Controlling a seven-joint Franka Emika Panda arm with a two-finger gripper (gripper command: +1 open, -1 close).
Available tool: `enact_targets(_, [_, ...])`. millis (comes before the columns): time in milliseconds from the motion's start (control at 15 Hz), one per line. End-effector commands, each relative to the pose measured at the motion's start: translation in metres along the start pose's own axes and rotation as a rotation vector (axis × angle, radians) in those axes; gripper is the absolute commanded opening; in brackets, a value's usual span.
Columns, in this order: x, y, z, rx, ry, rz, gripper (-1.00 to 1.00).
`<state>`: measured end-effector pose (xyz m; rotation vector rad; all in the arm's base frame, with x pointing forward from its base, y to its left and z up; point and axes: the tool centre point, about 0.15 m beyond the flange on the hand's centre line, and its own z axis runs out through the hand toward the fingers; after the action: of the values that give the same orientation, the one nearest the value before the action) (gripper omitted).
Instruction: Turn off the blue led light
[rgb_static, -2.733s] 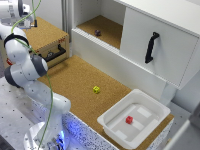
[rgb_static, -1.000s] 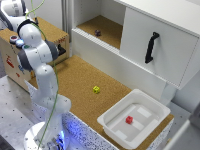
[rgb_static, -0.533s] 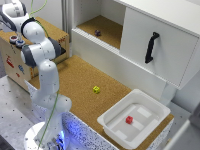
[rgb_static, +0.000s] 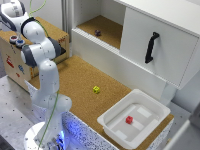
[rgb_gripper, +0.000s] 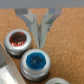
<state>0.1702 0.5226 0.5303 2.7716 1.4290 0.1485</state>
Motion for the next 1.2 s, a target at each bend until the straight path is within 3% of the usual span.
enact_targets(0, [-0.005, 0.015, -0.05, 0.027, -0.007, 0.043, 1.0])
enact_targets(400, [-0.011, 0.02, -0.03, 0.072, -0.021, 0.125, 1.0])
enact_targets(600, [-0.024, 0.042, -0.03, 0.103, 0.025, 0.269, 1.0])
enact_targets(933, [-0.075, 0.097, -0.023, 0.092, 0.116, 0.493, 1.0])
enact_targets(1000, [-0.086, 0.113, -0.02, 0.117, 0.128, 0.545, 1.0])
enact_targets(1067, [-0.098, 0.128, -0.016, 0.09, 0.139, 0.588, 1.0])
enact_targets(1133, [-0.112, 0.147, -0.011, 0.123, 0.153, 0.638, 1.0])
